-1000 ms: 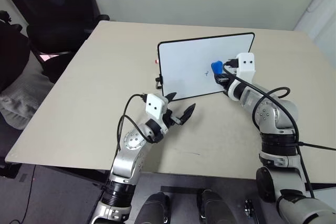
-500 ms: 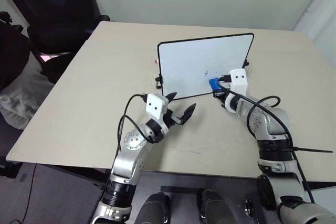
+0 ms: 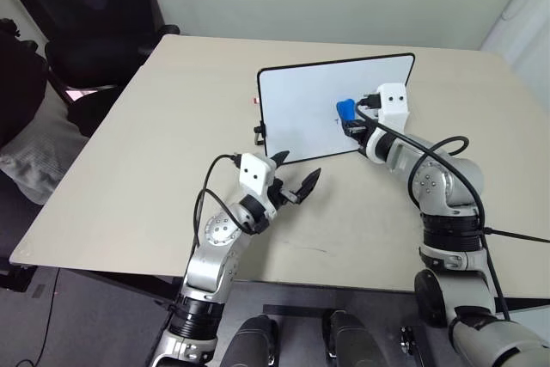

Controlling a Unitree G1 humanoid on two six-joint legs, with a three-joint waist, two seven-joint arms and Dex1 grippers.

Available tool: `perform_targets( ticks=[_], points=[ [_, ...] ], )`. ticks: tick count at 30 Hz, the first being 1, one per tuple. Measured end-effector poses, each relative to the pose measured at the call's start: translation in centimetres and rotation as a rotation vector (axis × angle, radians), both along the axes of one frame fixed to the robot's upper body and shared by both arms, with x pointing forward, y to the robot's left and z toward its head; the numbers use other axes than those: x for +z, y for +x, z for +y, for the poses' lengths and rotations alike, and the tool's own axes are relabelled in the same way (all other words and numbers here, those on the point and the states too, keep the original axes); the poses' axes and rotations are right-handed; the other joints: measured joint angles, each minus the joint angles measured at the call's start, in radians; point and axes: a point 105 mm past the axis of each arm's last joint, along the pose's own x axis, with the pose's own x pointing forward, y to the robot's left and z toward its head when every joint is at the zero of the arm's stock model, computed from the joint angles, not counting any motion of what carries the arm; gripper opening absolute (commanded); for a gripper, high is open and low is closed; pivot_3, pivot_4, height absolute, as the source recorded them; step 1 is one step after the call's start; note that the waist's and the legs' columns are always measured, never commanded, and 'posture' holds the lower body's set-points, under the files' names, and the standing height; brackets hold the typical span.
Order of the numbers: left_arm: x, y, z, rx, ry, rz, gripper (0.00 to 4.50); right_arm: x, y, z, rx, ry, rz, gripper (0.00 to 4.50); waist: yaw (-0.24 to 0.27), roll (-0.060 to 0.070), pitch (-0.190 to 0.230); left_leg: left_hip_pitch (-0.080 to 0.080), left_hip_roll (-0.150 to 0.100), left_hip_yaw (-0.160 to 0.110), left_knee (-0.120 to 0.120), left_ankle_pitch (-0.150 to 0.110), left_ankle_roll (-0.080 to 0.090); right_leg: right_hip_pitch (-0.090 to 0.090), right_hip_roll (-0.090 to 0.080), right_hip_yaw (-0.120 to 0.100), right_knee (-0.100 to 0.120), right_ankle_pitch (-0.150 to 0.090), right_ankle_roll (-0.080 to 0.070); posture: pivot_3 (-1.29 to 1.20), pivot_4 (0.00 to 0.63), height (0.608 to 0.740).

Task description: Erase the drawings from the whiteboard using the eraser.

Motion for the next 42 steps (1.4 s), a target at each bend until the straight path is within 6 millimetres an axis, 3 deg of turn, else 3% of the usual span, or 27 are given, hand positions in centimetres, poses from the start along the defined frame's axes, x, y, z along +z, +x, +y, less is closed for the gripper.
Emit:
perform_targets(
  ticks=[5,7,11,18,23,29,33,35,42],
  points=[
    [0.0,0.0,0.0,0.001,-0.001,0.0,4.5,-4.1,-0.3,-0.3,-0.014,-0.053,0.125,0.36,0.001,0.0,0.0,0.0,0.0,0.0,0.0,0.0,0.0,0.0,0.0,0.0,0.0,0.0,0.0,0.0,0.15,0.74],
    [0.0,0.0,0.0,0.002,0.0,0.0,4.5,-4.8,-0.4,-0.4,-0.016,-0.063,0.15,0.36,0.001,0.0,0.0,0.0,0.0,0.0,0.0,0.001,0.0,0.0,0.0,0.0,0.0,0.0,0.0,0.0,0.15,0.74],
    [0.0,0.0,0.0,0.001,0.001,0.0,4.5,-4.6,-0.3,-0.4,-0.02,-0.062,0.145,0.36,0.001,0.0,0.0,0.0,0.0,0.0,0.0,0.001,0.0,0.0,0.0,0.0,0.0,0.0,0.0,0.0,0.15,0.74],
    [0.0,0.0,0.1,0.002,0.004,-0.001,4.5,-1.1,0.6,-1.3,-0.048,-0.003,0.057,0.36,0.0,0.0,0.0,0.0,0.0,0.0,0.0,0.001,0.001,0.0,0.0,0.0,0.0,0.001,-0.001,0.0,0.15,0.74],
    [0.0,0.0,0.0,0.001,0.003,-0.001,4.5,-0.8,0.7,-2.1,-0.071,-0.008,0.042,0.36,0.001,0.0,0.0,0.0,0.0,0.0,0.0,0.002,0.001,0.0,0.0,0.0,0.0,0.002,-0.001,0.0,0.15,0.74],
    [0.0,0.0,0.0,0.0,0.002,-0.001,4.5,-1.8,0.9,-2.9,-0.1,-0.013,0.06,0.36,0.001,0.0,0.0,0.0,0.0,0.0,0.0,0.003,0.001,0.0,0.0,0.0,0.0,0.002,-0.001,0.0,0.15,0.74],
    [0.0,0.0,0.0,0.0,0.003,-0.002,4.5,-5.5,0.7,-3.9,-0.146,-0.052,0.174,0.36,0.001,0.0,0.0,0.0,0.0,0.0,0.0,0.003,0.001,0.0,0.0,0.0,0.0,0.003,-0.001,0.0,0.15,0.74],
    [0.0,0.0,0.1,0.0,0.003,-0.002,4.5,-6.2,0.6,-4.0,-0.153,-0.059,0.196,0.36,0.001,0.0,0.0,0.0,0.0,0.0,-0.001,0.003,0.001,0.0,0.0,0.0,0.0,0.003,-0.001,0.0,0.15,0.74],
    [0.1,0.0,0.0,-0.001,0.004,-0.004,4.5,-4.9,0.9,-3.8,-0.146,-0.05,0.16,0.36,-0.001,0.0,0.0,0.0,0.0,0.0,-0.005,0.005,0.0,-0.002,0.0,0.0,0.0,0.003,-0.001,0.0,0.15,0.74]
  ],
)
